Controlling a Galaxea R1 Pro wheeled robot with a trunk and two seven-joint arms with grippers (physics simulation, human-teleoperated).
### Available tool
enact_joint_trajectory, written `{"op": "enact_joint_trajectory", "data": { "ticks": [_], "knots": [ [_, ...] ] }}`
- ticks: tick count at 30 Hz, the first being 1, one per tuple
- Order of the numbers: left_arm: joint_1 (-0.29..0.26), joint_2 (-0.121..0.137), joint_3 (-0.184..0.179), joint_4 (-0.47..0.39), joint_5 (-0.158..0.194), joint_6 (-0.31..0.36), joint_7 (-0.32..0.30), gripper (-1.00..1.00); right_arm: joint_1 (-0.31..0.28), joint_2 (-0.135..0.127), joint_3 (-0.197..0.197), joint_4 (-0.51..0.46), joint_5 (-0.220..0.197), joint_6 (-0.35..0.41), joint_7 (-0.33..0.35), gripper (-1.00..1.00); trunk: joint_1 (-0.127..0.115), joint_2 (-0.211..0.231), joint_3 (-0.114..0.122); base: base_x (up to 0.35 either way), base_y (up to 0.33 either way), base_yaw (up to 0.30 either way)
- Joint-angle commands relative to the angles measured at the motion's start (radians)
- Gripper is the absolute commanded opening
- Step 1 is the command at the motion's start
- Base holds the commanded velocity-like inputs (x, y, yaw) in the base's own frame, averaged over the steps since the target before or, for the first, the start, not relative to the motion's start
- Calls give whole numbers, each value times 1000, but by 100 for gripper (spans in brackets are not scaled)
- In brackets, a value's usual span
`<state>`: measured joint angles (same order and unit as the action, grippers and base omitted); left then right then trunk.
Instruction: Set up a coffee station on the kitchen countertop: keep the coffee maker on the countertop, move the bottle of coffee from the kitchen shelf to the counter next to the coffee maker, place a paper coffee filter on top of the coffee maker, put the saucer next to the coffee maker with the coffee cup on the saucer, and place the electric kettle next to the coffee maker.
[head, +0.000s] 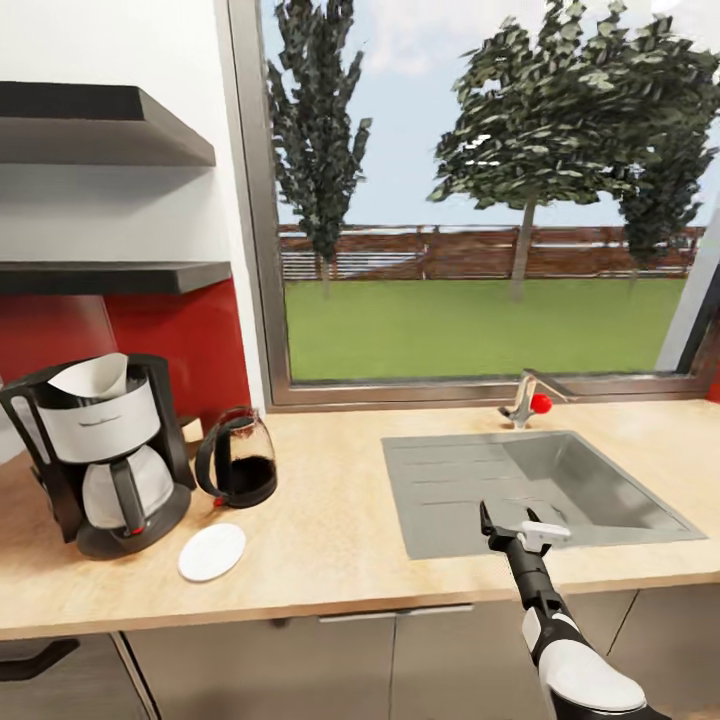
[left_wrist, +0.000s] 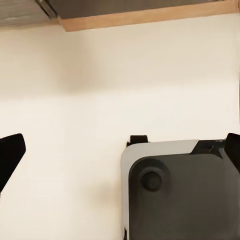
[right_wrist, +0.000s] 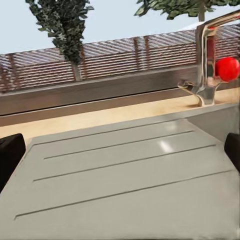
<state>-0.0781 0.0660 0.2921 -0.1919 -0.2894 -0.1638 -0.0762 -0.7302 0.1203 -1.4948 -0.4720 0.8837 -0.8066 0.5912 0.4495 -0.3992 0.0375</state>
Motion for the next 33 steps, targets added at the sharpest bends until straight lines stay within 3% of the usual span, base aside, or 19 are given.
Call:
{"op": "enact_joint_trajectory", "data": {
  "ticks": [1, 33],
  "knots": [
    [0, 0, 9, 0, -8, -3, -5, 100, -2, 1, -9, -2, 3, -2, 9, 100, 0, -1, 0, 0, 0, -283],
    [1, 0, 7, 3, -7, -3, -5, 100, -2, 1, -9, -2, 3, -1, 9, 100, 0, -1, 9, 0, 0, -294]
  ]
}}
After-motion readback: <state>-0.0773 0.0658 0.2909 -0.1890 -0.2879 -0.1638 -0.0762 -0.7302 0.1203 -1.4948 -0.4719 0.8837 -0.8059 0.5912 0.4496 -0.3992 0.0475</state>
